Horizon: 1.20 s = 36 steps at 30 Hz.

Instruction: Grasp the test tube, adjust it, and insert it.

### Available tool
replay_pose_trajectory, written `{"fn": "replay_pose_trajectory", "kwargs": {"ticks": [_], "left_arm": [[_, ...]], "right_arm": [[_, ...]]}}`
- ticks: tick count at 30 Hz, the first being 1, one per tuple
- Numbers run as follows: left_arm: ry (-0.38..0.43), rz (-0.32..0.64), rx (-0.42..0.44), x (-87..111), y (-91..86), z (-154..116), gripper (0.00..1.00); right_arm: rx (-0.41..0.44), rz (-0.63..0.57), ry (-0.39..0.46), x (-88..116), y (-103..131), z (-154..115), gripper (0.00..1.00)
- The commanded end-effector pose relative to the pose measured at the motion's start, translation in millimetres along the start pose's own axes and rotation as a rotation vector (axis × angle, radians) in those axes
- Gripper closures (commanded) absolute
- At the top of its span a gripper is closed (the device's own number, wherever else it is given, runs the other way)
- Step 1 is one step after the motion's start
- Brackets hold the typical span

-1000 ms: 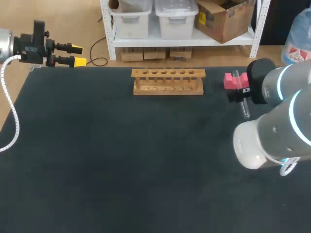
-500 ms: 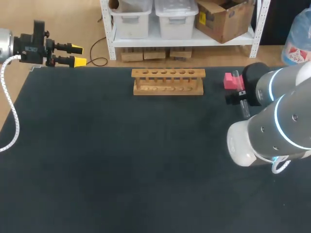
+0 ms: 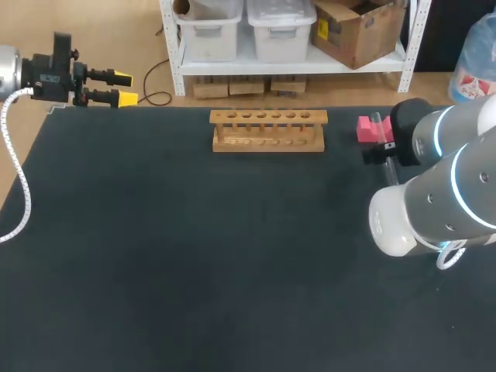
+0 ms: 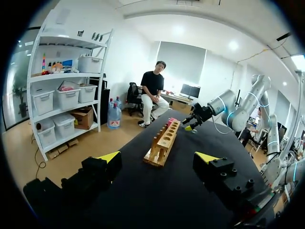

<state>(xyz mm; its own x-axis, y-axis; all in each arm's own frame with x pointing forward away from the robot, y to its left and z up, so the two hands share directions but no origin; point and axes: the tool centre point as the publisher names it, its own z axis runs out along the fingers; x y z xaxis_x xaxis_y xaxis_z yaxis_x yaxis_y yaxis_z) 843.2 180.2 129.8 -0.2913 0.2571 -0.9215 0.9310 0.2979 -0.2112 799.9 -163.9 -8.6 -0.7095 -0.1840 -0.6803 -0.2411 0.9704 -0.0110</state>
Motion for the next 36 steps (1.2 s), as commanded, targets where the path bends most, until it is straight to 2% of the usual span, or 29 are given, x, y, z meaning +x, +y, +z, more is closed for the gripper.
{"fn": "replay_pose_trajectory", "kwargs": {"ticks": [1, 3, 4, 5, 8, 10, 17, 19, 28, 31, 33, 36], "left_arm": [[-0.003, 0.002, 0.001, 0.9, 0.5, 0.0, 0.0], [-0.003, 0.002, 0.001, 0.9, 0.5, 0.0, 0.0], [-0.003, 0.002, 0.001, 0.9, 0.5, 0.0, 0.0], [-0.003, 0.002, 0.001, 0.9, 0.5, 0.0, 0.0], [-0.003, 0.002, 0.001, 0.9, 0.5, 0.0, 0.0], [-0.003, 0.002, 0.001, 0.9, 0.5, 0.0, 0.0], [-0.003, 0.002, 0.001, 0.9, 0.5, 0.0, 0.0], [-0.003, 0.002, 0.001, 0.9, 0.5, 0.0, 0.0], [-0.003, 0.002, 0.001, 0.9, 0.5, 0.0, 0.0], [-0.003, 0.002, 0.001, 0.9, 0.5, 0.0, 0.0], [-0.003, 0.002, 0.001, 0.9, 0.5, 0.0, 0.0], [-0.003, 0.002, 0.001, 0.9, 0.5, 0.0, 0.0]], "right_arm": [[-0.019, 0.001, 0.005, -2.6, -2.7, 3.5, 0.03], [-0.019, 0.002, 0.007, -2.7, -3.4, 4.5, 0.11], [-0.018, 0.002, 0.008, -2.5, -3.9, 5.2, 0.19], [-0.018, 0.003, 0.009, -2.5, -4.0, 5.3, 0.22], [-0.019, 0.002, 0.013, -1.9, -4.6, 6.2, 0.41], [-0.019, 0.001, 0.017, -1.4, -4.7, 7.2, 0.49], [-0.019, -0.002, 0.029, -0.4, -4.7, 8.4, 0.56], [-0.018, -0.004, 0.031, -0.4, -4.6, 8.4, 0.61], [-0.005, -0.016, 0.047, -1.4, -3.1, 6.8, 0.59], [0.002, -0.017, 0.059, -1.2, -2.8, 6.2, 0.64], [0.005, -0.014, 0.063, -0.5, -2.8, 5.8, 0.72], [0.008, -0.012, 0.072, 1.2, -2.7, 5.6, 0.72]]}}
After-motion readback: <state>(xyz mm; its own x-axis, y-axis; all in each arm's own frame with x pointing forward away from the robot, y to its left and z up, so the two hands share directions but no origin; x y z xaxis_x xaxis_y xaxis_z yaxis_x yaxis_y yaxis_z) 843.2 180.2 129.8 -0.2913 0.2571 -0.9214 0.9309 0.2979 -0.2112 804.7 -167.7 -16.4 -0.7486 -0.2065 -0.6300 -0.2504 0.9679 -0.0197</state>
